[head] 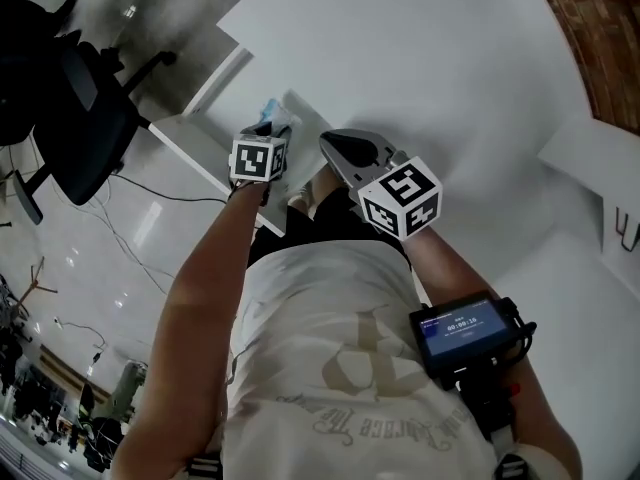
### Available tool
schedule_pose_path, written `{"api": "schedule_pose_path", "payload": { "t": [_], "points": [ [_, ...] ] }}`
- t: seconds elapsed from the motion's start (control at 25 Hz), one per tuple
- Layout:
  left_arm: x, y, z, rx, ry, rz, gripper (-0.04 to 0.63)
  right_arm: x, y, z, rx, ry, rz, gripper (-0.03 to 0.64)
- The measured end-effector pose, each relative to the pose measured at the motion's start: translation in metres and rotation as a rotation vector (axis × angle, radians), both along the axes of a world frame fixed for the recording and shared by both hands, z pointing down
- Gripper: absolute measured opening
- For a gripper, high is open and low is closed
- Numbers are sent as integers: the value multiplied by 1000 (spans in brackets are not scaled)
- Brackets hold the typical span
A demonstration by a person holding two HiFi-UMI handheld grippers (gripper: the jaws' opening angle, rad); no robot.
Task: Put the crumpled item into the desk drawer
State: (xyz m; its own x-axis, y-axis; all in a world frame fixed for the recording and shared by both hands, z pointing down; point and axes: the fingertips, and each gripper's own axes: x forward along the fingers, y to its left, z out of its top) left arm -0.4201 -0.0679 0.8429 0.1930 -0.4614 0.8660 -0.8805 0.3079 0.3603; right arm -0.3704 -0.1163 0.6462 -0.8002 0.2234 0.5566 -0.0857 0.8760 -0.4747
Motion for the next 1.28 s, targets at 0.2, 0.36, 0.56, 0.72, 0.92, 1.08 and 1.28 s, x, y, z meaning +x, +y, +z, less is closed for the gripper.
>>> {"api": "schedule_pose_path", "payload": {
  "t": [0.2, 0.36, 0.56, 0.72, 0.92, 1.08, 1.28],
  "points": [
    [-3, 0, 8, -25, 31, -31, 156, -10, 0, -4, -8, 5, -11, 25],
    [-4, 4, 18, -53, 57, -71, 156, -11, -1, -6, -14, 14, -11, 25],
    [-4, 7, 33, -72, 56, -87, 156, -5, 1, -4, -18, 17, -5, 24],
    [-5, 10, 40, -83, 62, -111, 158, -3, 1, -2, -19, 24, 0, 24],
    [-2, 12, 48, -102, 80, -128, 158, -4, -4, -5, -11, 19, 9, 25],
    [-2, 9, 51, -99, 124, -155, 165, -9, -8, -8, -13, 13, 20, 25],
    [1, 6, 44, -77, 170, -197, 247, -5, -9, -6, -16, 16, 26, 25]
  ]
}}
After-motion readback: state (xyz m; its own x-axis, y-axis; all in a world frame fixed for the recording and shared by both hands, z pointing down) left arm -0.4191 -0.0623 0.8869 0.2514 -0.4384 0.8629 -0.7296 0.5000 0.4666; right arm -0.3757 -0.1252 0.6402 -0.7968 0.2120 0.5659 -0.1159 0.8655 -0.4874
